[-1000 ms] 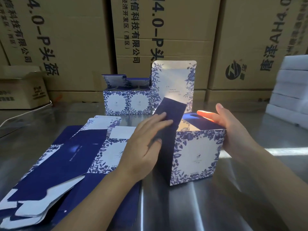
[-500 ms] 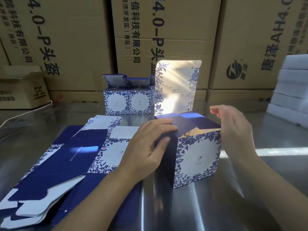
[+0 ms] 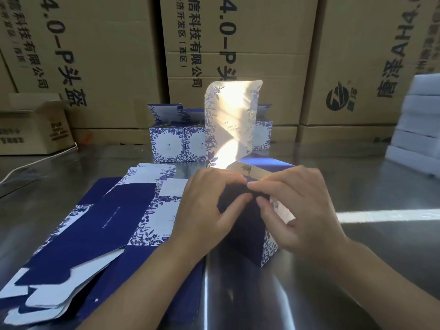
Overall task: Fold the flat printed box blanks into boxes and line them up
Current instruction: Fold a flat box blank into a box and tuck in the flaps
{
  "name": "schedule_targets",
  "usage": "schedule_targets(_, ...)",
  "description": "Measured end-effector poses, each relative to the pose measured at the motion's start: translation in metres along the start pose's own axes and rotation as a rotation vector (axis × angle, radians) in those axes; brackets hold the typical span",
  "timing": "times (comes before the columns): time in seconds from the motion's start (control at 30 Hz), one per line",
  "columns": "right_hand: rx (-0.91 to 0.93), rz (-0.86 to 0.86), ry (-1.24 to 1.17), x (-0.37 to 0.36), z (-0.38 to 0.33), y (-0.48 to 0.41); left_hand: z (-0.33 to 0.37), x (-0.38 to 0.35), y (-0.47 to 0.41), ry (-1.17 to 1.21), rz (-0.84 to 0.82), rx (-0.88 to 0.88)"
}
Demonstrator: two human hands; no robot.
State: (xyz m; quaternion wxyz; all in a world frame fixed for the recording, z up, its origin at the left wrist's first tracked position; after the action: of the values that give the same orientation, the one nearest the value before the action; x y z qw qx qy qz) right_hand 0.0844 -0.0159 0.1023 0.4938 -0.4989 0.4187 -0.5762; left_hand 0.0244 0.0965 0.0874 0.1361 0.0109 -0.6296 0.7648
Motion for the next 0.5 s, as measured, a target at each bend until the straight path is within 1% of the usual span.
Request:
schedule_targets(0.13,-0.067,-0.022,-0.011,0.0,0.006,0.0,-0.004,-0.001,0.002,-0.11,-0.011,0.006)
schedule_targets(0.17,-0.102,-0.031,-0.021,0.0,0.009,0.0,-0.009,0.0,0.003,-0.159,0.003,0.035)
schedule_targets(0.23,-0.173,-0.055,-0.029,0.001,0.017,0.0,-0.023,0.005,0.004,-0.251,0.039,0.15)
schedule_targets(0.3,-0.222,-0.08,-0.009,0.001,0.025,0.0,-0.037,0.008,0.006,-0.277,0.057,0.256)
schedule_targets(0.33,-0.241,-0.092,0.005,0.001,0.028,0.0,-0.04,0.008,0.007,-0.278,0.059,0.273)
schedule_targets(0.4,-0.262,-0.107,0.043,0.0,0.034,0.0,-0.038,0.008,0.006,-0.29,0.06,0.249)
schedule_targets(0.5,-0.252,-0.106,0.149,0.0,0.039,0.0,-0.026,0.009,0.003,-0.301,0.073,0.155)
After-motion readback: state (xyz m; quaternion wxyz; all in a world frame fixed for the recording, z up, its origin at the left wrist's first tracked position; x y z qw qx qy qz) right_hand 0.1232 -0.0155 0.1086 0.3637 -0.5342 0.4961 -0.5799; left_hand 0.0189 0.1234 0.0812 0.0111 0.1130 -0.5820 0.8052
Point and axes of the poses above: each hand's wrist, its own y-axis away from the middle knuckle, its own x-axis out of the back of the hand, z = x × y, the point moved 10 cm from there along -y, towards the middle knuckle, and after that the axes turned 10 degrees about z, right-handed, at the moved point
